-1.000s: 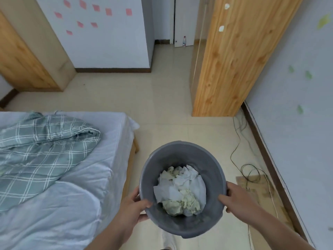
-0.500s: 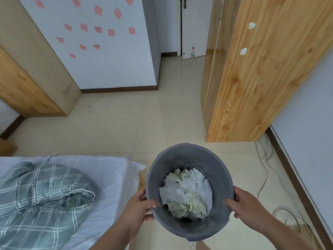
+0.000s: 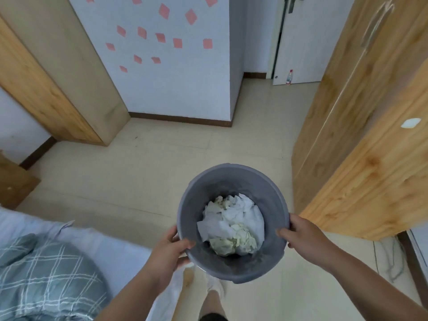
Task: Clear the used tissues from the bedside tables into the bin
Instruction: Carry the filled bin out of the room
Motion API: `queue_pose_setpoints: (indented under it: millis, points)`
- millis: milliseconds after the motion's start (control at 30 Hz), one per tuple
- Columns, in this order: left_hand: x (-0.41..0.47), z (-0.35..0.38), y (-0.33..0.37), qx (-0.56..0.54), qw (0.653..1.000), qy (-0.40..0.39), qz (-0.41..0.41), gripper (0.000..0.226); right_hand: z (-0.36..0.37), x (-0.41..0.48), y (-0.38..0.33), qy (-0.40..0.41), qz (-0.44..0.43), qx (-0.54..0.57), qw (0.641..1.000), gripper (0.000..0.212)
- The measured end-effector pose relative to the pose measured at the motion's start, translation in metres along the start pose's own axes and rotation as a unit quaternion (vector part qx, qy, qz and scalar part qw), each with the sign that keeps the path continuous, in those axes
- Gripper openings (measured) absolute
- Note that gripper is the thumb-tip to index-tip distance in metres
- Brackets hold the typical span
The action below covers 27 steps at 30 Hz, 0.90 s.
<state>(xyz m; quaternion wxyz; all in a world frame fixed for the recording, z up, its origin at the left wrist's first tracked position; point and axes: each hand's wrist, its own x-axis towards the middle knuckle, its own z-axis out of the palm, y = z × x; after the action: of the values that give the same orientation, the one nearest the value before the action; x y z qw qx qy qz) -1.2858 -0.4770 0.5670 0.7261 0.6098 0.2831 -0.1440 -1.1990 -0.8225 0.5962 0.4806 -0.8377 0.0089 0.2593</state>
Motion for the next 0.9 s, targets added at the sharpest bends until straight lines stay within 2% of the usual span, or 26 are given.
queue_pose_setpoints:
  millis: [100,333,567,767,900]
  points:
    - [0.068,-0.017,0.032,-0.004,1.000,0.000,-0.006,0.056,0.006,0.064,-0.026,0.003,0.024,0.022,0.999,0.025]
    - [0.214,-0.028,0.152,0.005,0.999,-0.052,-0.003,0.065,-0.026,0.205,-0.107,0.055,0.043,0.026,0.997,0.014]
    - [0.332,-0.011,0.245,0.029,0.995,-0.095,-0.008,0.064,-0.061,0.326,-0.142,0.080,0.064,0.072,0.992,0.019]
    - [0.441,0.004,0.310,0.043,0.997,-0.057,-0.035,0.061,-0.089,0.473,-0.158,0.058,0.087,0.115,0.988,0.019]
    - [0.504,0.005,0.373,0.033,0.999,-0.022,-0.017,0.060,-0.117,0.573,-0.210,0.018,0.069,0.097,0.993,0.020]
